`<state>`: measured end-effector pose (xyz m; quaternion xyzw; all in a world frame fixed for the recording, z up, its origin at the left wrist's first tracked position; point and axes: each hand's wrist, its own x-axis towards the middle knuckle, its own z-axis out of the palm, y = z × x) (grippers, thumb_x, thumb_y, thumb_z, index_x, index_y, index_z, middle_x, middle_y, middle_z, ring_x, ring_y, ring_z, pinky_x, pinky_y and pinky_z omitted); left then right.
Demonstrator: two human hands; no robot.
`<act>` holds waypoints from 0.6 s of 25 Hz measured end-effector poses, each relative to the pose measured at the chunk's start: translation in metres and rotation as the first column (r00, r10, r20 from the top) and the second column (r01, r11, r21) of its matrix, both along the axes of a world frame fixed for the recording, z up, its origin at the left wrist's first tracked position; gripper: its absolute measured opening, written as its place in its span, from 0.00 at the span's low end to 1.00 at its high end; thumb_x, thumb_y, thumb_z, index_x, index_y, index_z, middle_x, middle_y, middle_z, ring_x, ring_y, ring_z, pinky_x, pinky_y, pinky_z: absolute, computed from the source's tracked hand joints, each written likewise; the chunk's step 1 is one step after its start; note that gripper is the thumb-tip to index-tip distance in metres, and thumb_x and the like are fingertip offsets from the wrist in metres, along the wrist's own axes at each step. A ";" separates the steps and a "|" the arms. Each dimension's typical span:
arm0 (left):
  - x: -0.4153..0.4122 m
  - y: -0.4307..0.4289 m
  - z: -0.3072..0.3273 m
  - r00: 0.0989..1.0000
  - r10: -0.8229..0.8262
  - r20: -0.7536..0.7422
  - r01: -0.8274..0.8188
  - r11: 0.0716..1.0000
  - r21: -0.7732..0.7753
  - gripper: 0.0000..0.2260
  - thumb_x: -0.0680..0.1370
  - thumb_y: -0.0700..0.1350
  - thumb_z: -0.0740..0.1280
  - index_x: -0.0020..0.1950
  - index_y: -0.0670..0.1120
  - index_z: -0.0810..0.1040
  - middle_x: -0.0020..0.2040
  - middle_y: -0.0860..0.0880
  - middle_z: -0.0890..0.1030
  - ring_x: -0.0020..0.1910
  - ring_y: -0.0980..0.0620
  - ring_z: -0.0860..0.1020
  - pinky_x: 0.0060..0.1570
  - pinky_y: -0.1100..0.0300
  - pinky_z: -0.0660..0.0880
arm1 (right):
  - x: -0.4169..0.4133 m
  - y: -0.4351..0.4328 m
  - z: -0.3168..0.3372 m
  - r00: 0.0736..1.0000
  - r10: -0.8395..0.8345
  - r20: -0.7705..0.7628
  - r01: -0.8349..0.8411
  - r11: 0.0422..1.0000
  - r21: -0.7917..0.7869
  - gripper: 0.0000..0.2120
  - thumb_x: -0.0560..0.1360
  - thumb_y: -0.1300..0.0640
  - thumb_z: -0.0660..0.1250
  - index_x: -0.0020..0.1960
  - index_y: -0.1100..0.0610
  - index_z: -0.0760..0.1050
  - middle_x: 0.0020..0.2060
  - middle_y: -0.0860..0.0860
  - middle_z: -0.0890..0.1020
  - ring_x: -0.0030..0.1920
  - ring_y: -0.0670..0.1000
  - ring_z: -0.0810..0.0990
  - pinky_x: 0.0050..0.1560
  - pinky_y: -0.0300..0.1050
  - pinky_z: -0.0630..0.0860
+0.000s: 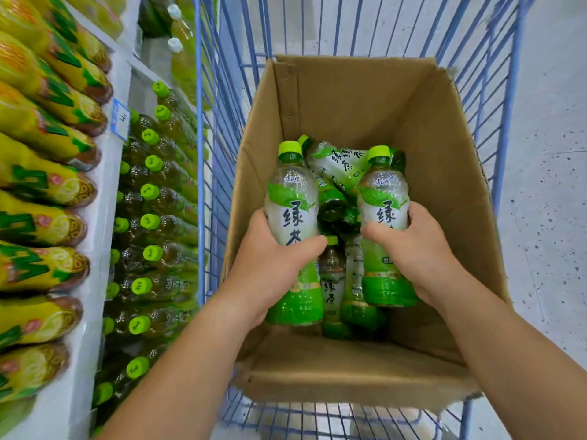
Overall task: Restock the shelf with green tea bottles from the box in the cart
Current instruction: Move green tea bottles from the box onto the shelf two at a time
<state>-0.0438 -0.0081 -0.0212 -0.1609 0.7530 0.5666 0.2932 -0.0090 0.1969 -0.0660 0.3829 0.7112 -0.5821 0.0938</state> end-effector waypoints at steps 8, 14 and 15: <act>0.030 -0.023 0.087 0.989 -0.015 -0.145 0.021 0.999 0.042 0.27 0.66 0.56 0.78 0.62 0.60 0.73 0.51 0.61 0.84 0.50 0.58 0.84 0.54 0.46 0.81 | 0.040 -0.024 0.113 0.993 0.103 -0.051 -0.097 0.990 0.102 0.21 0.66 0.49 0.76 0.55 0.44 0.72 0.45 0.46 0.82 0.43 0.46 0.83 0.39 0.46 0.80; 0.061 -0.030 0.148 0.971 -0.028 -0.236 0.040 0.998 0.045 0.27 0.70 0.52 0.79 0.65 0.58 0.71 0.53 0.59 0.82 0.52 0.58 0.82 0.52 0.52 0.81 | 0.071 -0.034 0.189 0.984 0.118 -0.132 -0.098 0.984 0.152 0.20 0.66 0.48 0.75 0.54 0.45 0.71 0.46 0.48 0.82 0.44 0.49 0.84 0.45 0.54 0.83; 0.068 -0.030 0.156 0.965 -0.026 -0.262 0.037 0.999 0.037 0.27 0.71 0.52 0.79 0.65 0.58 0.71 0.53 0.60 0.82 0.51 0.60 0.82 0.50 0.57 0.80 | 0.077 -0.035 0.198 0.981 0.126 -0.145 -0.104 0.983 0.151 0.20 0.66 0.48 0.75 0.54 0.45 0.71 0.46 0.47 0.82 0.44 0.49 0.84 0.45 0.55 0.84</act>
